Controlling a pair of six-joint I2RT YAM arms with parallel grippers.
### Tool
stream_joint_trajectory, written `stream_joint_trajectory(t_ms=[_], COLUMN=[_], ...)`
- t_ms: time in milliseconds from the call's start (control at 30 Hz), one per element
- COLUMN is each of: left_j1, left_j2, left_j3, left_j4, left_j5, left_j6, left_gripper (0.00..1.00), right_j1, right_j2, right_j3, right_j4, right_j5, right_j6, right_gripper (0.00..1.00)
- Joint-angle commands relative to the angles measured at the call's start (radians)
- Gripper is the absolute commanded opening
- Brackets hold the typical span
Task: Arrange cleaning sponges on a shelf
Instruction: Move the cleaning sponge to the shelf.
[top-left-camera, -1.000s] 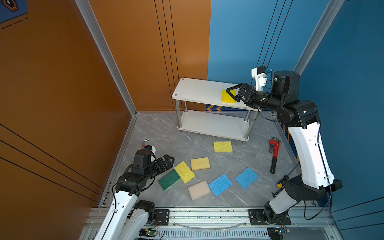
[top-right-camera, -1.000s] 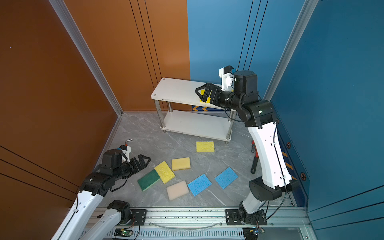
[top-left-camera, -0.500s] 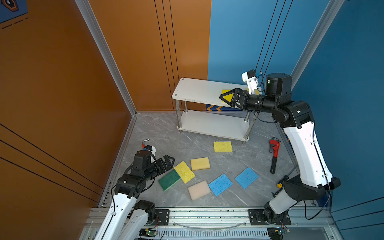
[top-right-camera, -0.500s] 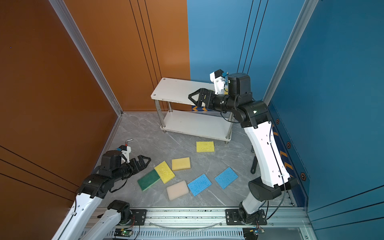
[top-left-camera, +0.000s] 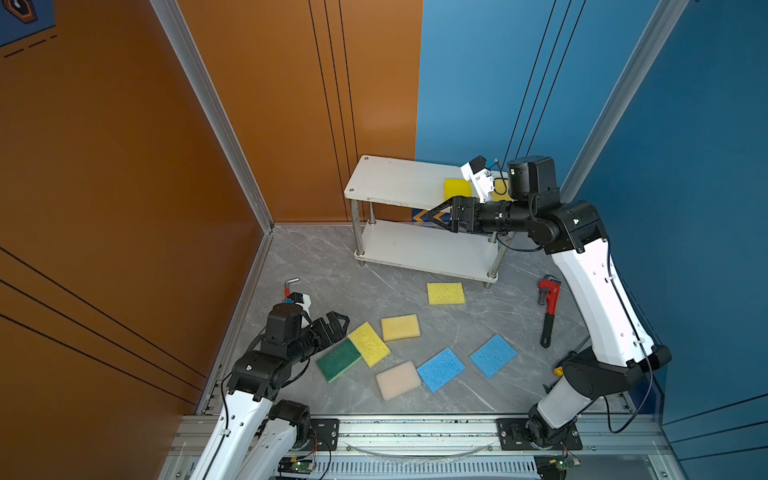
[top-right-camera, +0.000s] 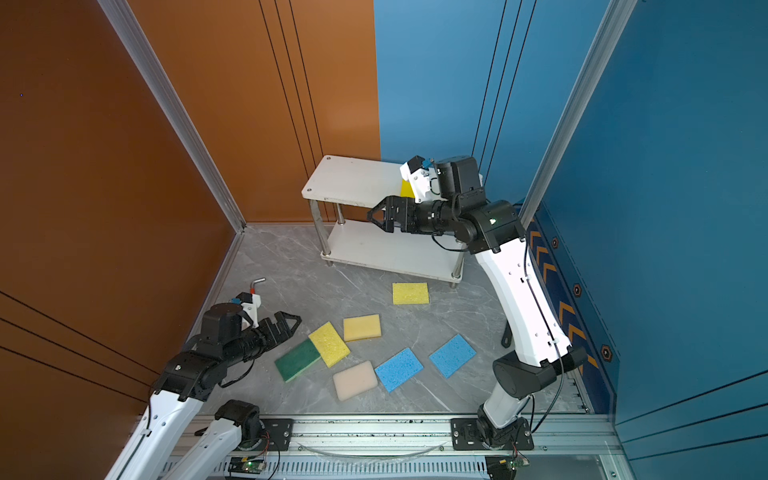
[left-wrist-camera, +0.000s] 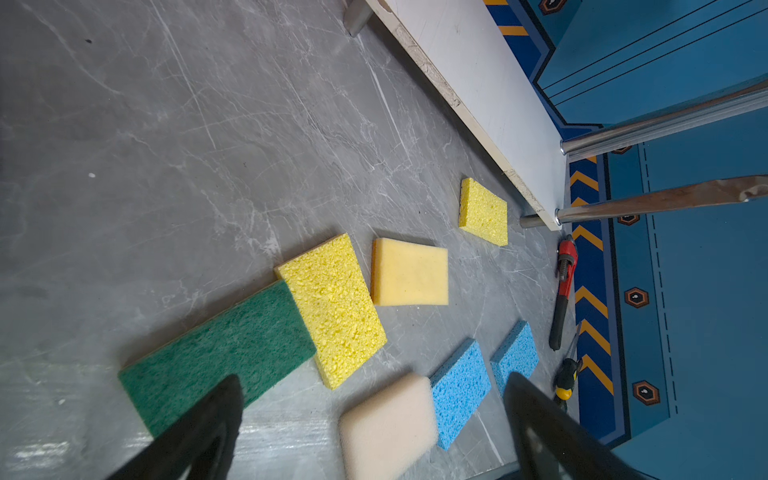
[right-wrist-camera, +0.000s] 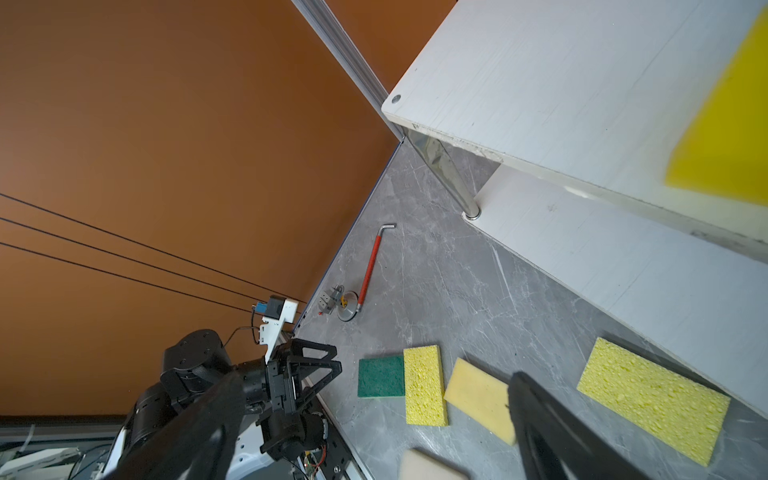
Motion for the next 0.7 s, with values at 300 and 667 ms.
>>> stream_joint_trajectory(t_ms=[300, 667], left_j1=[-0.026, -0.03], left_j2=[0.003, 0.01], left_j3=[-0.023, -0.026], left_j4=[-0.018, -0.018], left_j5=[-0.03, -0.041], left_j6=[-0.026, -0.032], left_gripper=[0.98, 0.98], right_j1=[0.111, 0.144], right_j2=[0.047, 0.047], right_j3=[-0.026, -0.119], right_j4=[-0.177, -0.176], right_j5=[0.21, 0.327], right_j6=[-0.286, -0.323], right_gripper=[1.0, 1.0])
